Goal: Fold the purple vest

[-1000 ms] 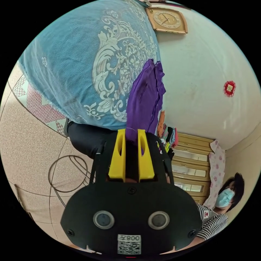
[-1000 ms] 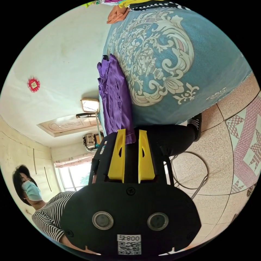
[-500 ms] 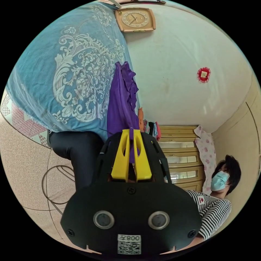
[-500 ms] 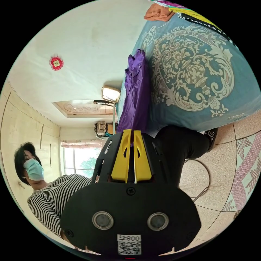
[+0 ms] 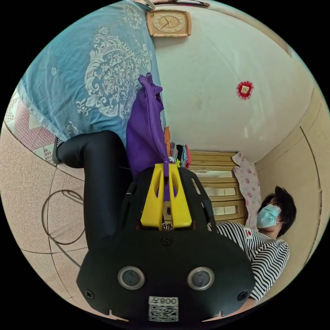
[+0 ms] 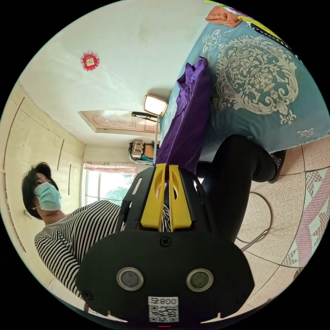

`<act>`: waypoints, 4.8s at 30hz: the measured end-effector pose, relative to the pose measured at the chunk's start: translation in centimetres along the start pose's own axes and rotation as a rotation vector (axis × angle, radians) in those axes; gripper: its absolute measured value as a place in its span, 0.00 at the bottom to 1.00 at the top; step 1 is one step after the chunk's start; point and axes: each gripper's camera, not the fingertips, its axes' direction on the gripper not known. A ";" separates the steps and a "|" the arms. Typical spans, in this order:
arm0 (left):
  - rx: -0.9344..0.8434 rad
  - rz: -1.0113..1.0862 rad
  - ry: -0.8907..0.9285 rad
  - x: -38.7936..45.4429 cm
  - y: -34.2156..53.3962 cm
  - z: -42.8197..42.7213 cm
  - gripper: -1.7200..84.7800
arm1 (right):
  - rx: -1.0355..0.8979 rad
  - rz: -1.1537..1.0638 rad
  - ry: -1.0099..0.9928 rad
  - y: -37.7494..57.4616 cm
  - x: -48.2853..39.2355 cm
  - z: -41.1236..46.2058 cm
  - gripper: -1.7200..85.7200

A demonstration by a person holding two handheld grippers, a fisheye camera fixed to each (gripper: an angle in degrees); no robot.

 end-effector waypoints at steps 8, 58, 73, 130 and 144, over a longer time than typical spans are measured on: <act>-0.006 0.006 0.030 -1.6 -3.3 2.3 0.04 | -0.015 -0.007 0.018 -0.5 0.6 -0.3 0.03; 0.073 0.256 -0.261 -13.3 -82.7 53.9 0.15 | 0.250 0.083 0.095 -77.8 14.7 12.7 0.10; -0.360 0.652 -0.839 -8.9 -82.6 80.6 0.04 | -0.200 -0.379 0.851 -81.4 1.5 36.5 0.03; -0.033 0.465 -1.042 -8.2 -54.3 36.6 0.05 | -0.157 -0.418 0.879 -66.9 -5.7 23.1 0.03; -0.057 0.299 -0.747 -13.9 -54.8 28.0 0.10 | 0.137 -0.120 0.668 -57.2 0.4 6.1 0.12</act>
